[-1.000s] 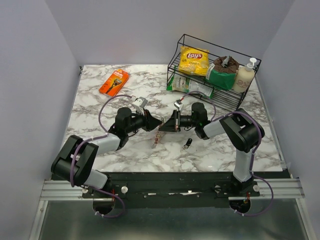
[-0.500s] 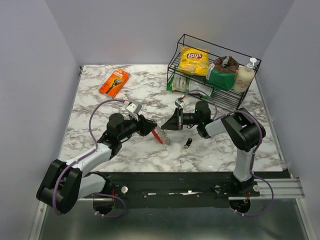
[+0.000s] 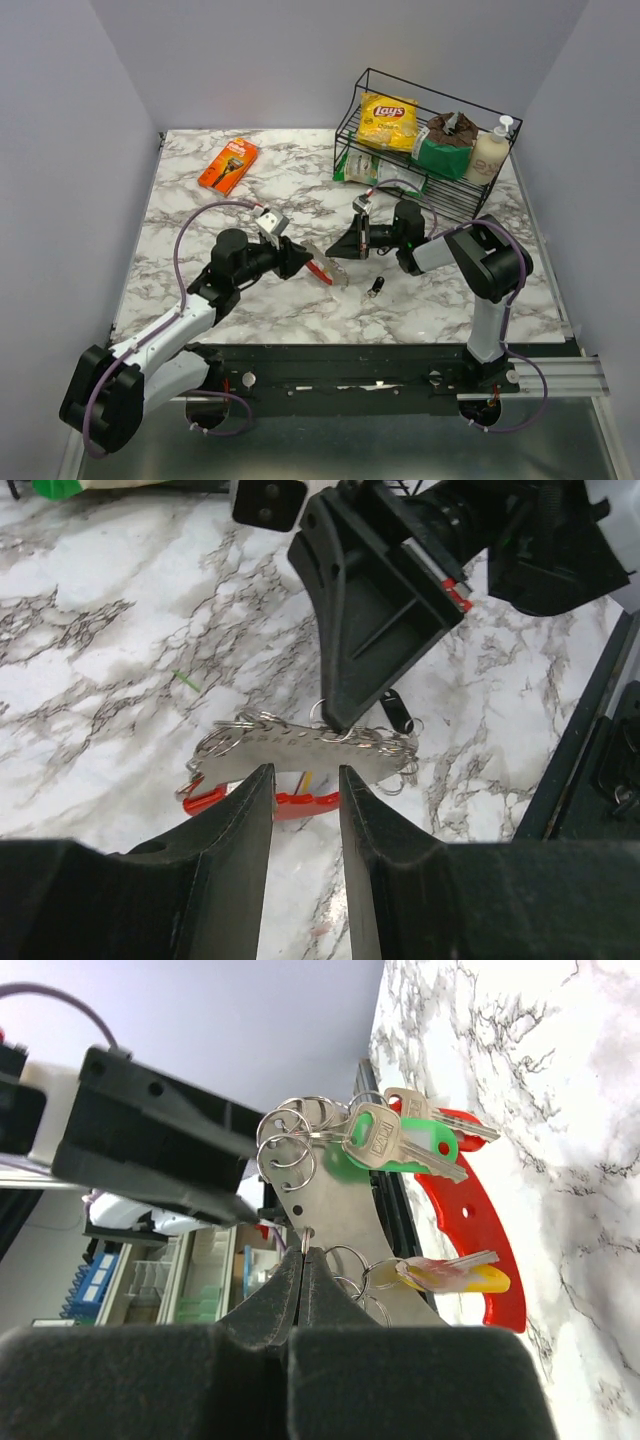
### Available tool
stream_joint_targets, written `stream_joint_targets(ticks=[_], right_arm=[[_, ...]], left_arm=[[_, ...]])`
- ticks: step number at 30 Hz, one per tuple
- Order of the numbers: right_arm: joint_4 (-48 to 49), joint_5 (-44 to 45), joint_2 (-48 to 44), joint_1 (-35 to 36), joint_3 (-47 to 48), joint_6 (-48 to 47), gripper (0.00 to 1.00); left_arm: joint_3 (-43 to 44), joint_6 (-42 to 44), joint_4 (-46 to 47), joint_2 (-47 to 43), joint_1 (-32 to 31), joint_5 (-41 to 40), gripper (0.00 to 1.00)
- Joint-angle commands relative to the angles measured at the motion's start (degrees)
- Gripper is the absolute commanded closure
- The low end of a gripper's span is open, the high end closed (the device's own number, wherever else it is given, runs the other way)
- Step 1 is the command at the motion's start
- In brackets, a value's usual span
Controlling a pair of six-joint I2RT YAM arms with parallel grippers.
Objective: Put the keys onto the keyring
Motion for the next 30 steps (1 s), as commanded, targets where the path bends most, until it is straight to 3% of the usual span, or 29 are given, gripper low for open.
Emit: stream_joint_targets(ticks=[1, 3, 4, 6, 8, 15, 23, 30], right_arm=[[-8.39, -0.83, -1.86, -0.32, 0.7, -5.52, 0.99], [-15.35, 0.32, -3.26, -0.32, 1.58, -13.39, 0.99], [-24.96, 2.41, -3.79, -0.41, 3.15, -16.93, 0.99], [-34.07, 4.79, -5.02, -0.32, 4.83, -26.05, 0.99], [-41.03, 6.91, -5.2, -0.32, 6.24, -29.17, 0.99], [-41.67, 6.04, -3.7, -0.5, 5.8, -28.13, 0.99], [-43.77, 6.56, -4.23, -0.85, 6.15, -26.63, 0.99], [-46.85, 7.26, -5.37, -1.03, 7.21, -26.01, 0.99]], left_arm=[[1.42, 3.71, -2.26, -2.23, -3.12, -3.45, 0.59], [2.21, 3.97, -2.87, -1.71, -4.08, -4.33, 0.59], [2.56, 4.23, -3.57, -1.1, -4.35, -4.33, 0.59], [3.44, 5.02, -4.19, -0.3, -5.05, -4.24, 0.59], [3.79, 5.99, -4.63, 0.93, -5.58, -4.51, 0.59], [1.6, 11.17, -0.33, 5.15, -9.62, -8.46, 0.55], [-8.67, 23.73, 15.22, 2.43, -14.28, -11.44, 0.53], [-8.08, 31.21, 15.41, 5.85, -17.09, -13.46, 0.57]])
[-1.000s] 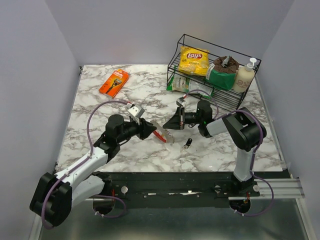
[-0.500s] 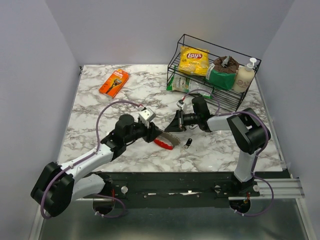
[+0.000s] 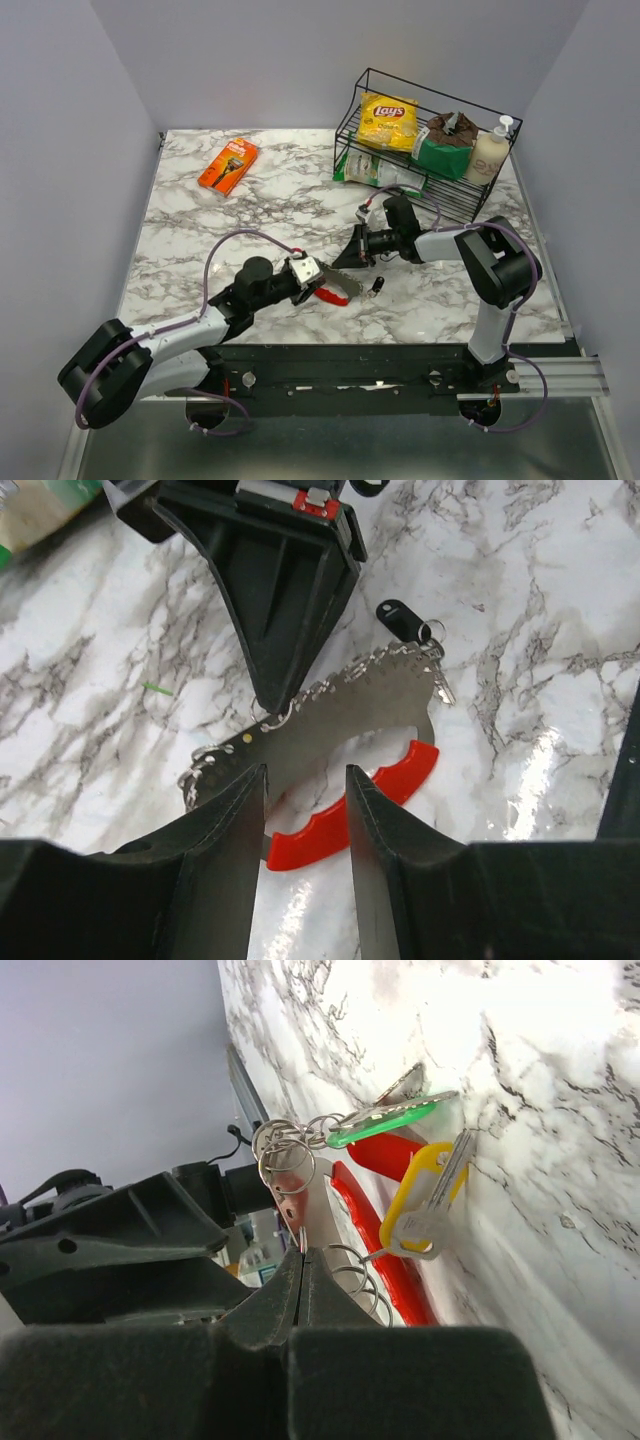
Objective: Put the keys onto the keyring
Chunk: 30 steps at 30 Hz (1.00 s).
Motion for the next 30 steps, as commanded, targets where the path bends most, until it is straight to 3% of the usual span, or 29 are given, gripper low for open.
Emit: stream_joint_targets(ticks=[1, 11, 30], right_arm=[[-4.58, 1.91, -2.2, -0.35, 1.85, -0.22, 0.99], [-6.34, 2.09, -3.52, -0.44, 2.3, 0.13, 0.99], [-6.52, 0.24, -4.49, -0.44, 1.94, -0.66, 0.99]], left_arm=[[1.21, 7.94, 5.13, 3.33, -2.19, -4.53, 0.57], [3.94, 11.72, 8.91, 11.43, -5.18, -7.78, 0.65], [4.64, 13.04, 16.12, 18.02, -7.56, -16.14, 0.67]])
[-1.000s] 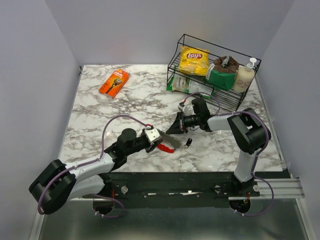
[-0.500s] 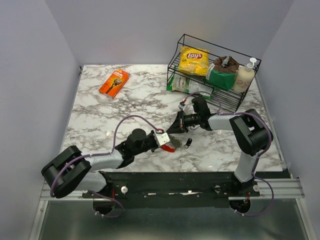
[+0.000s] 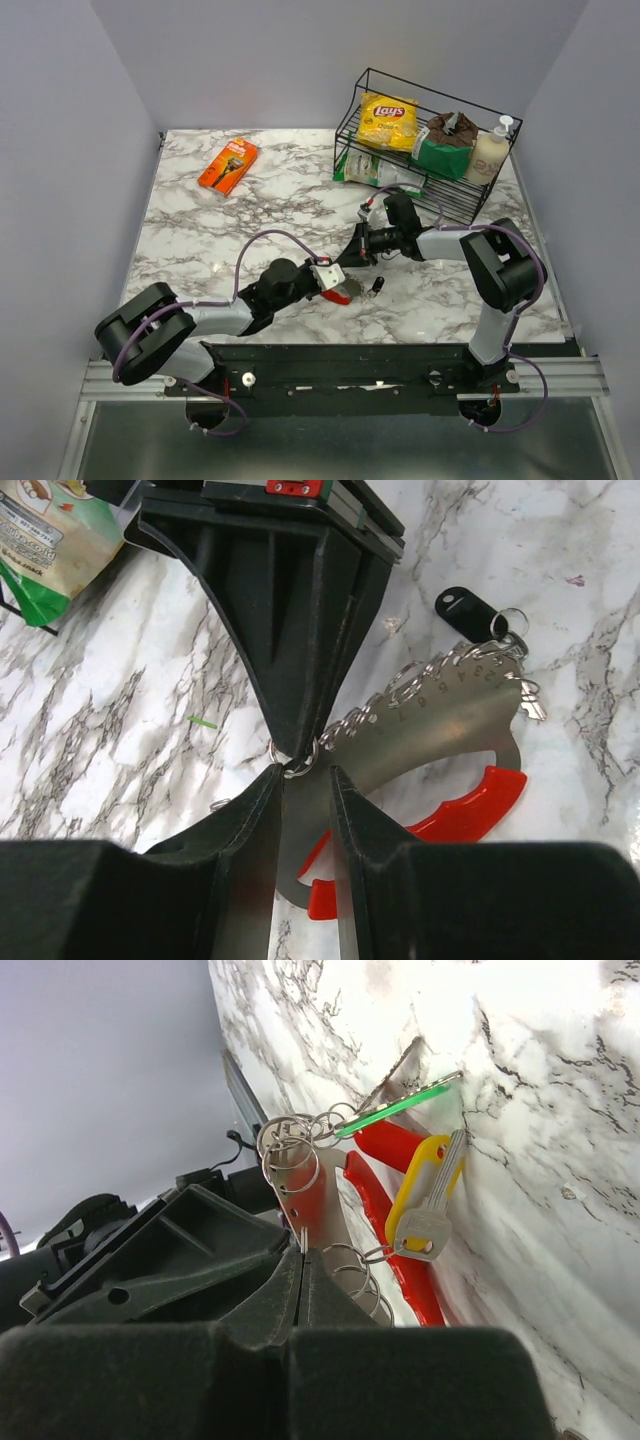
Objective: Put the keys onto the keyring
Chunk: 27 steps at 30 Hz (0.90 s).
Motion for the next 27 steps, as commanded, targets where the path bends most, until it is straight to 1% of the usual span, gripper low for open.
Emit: stream_joint_targets(ticks=[1, 6, 11, 12, 14, 19, 22, 23, 27], right_arm=[[-0.42, -1.22, -2.61, -0.18, 0.76, -0.55, 0.99], [-0.42, -1.66, -3.23, -0.18, 1.03, -0.64, 0.99], [-0.69, -1.92, -3.76, -0.18, 1.29, -0.73, 0.96], [-0.69, -2.19, -3.67, -0.18, 1.2, -0.64, 0.96], [-0.69, -2.28, -3.67, -0.18, 1.2, -0.56, 0.94], [-0.77, -2.63, -3.84, -0.18, 1.38, -0.55, 0.91], [-0.69, -2.63, -4.11, -0.18, 1.29, -0.73, 0.85], [-0.69, -2.45, -4.11, -0.18, 1.12, -0.99, 0.82], [-0.77, -1.23, -3.58, -0.18, 0.06, -3.09, 0.79]], left_arm=[[0.93, 0.93, 4.3, 1.43, -0.58, -3.68, 0.66], [1.54, 1.2, 4.48, 3.28, -0.76, -3.68, 0.66], [1.46, 1.11, 6.23, 4.24, -1.2, -3.68, 0.61], [1.46, 1.2, 6.5, 4.25, -1.29, -5.16, 0.6], [1.54, 1.29, 7.55, 4.68, -1.55, -5.52, 0.58], [1.54, 1.55, 9.92, 5.92, -2.08, -7.71, 0.57], [1.54, 1.81, 11.42, 6.79, -2.52, -9.04, 0.58], [1.54, 1.81, 11.86, 7.14, -2.52, -9.82, 0.58], [0.76, 0.85, 11.68, 6.62, -2.61, -12.73, 0.59]])
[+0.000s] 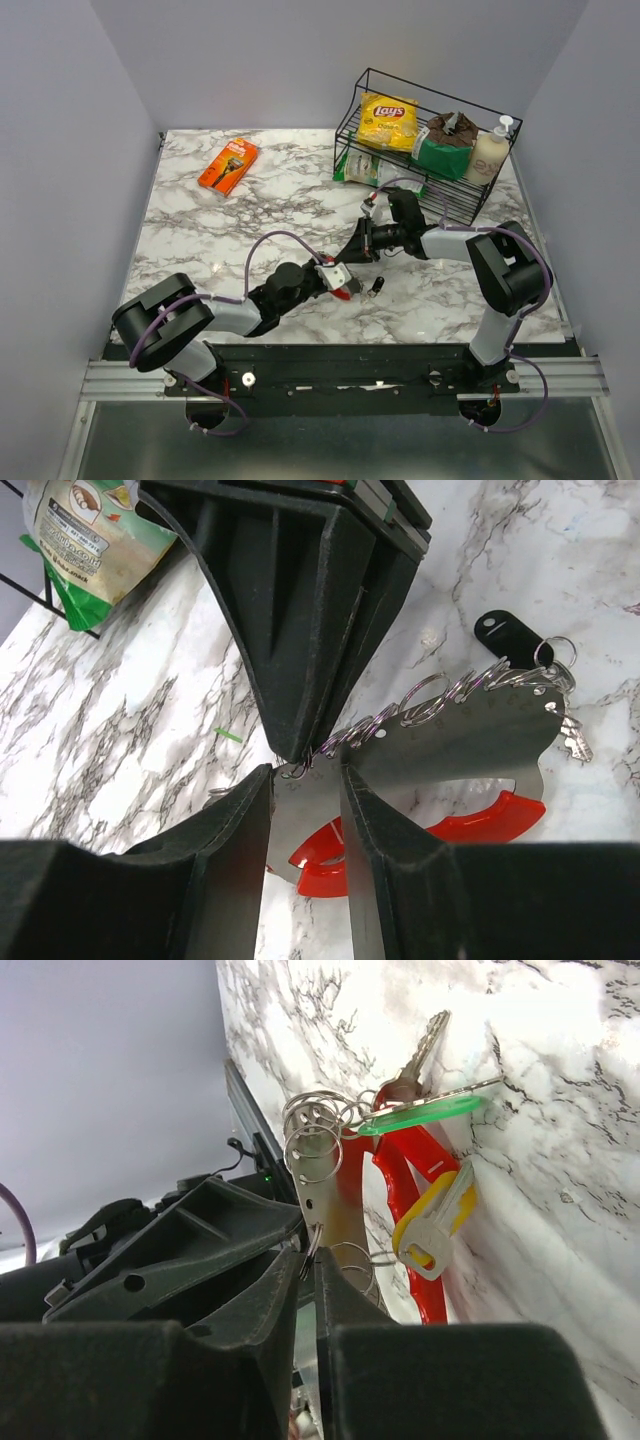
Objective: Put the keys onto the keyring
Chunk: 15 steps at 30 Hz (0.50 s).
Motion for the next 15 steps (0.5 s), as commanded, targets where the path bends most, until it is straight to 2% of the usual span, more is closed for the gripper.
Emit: stream_joint_targets(ticks=[1, 6, 10, 13, 15], right_arm=[[-0.79, -1.35, -0.92, 0.68, -0.29, -2.4, 0.79], [-0.71, -0.82, 0.41, 0.68, -1.44, -3.72, 0.81], [-0.8, -0.91, 0.23, 0.68, -0.65, -4.77, 0.81], [-0.53, -1.09, -1.08, 0.68, -0.03, -5.65, 0.75], [-0.27, -0.57, -1.61, 0.68, 0.15, -6.1, 0.68]], left_arm=[[-0.06, -1.09, 2.77, 0.0, -0.27, -5.89, 0.59], [-1.63, -4.17, -0.48, -2.99, -0.27, -5.64, 0.58], [-3.66, -6.55, 0.39, -4.83, -0.18, -4.23, 0.58], [-4.63, -7.52, 1.19, -5.19, -0.18, -3.7, 0.58], [-4.37, -7.69, 0.66, -5.01, -0.18, -3.61, 0.58]])
